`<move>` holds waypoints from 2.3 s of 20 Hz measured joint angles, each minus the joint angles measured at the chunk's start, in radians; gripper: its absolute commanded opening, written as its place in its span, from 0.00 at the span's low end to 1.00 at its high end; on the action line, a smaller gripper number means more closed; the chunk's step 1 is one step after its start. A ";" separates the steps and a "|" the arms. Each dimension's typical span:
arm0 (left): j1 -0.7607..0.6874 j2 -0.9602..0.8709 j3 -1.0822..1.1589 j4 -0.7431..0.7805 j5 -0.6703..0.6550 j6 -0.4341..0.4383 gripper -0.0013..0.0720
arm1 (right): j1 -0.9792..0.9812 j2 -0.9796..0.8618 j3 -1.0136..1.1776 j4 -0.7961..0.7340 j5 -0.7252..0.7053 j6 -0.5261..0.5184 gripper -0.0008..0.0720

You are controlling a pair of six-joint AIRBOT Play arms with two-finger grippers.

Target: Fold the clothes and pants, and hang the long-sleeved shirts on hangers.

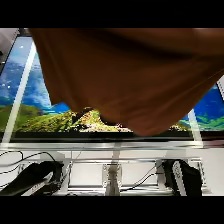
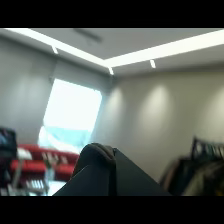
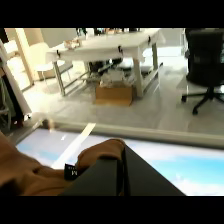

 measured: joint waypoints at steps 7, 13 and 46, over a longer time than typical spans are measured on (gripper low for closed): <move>-0.145 -0.466 -0.001 -0.042 -0.084 0.009 0.03 | 0.000 -0.155 -0.315 -0.194 -0.141 0.000 0.03; -0.259 -0.713 -0.001 -0.117 0.117 0.009 0.04 | 0.000 -0.432 -0.481 -0.234 -0.444 -0.002 0.03; -0.086 -0.605 -0.049 0.648 -0.428 -0.625 0.40 | -0.201 -0.664 -0.510 -0.711 -0.432 0.353 0.03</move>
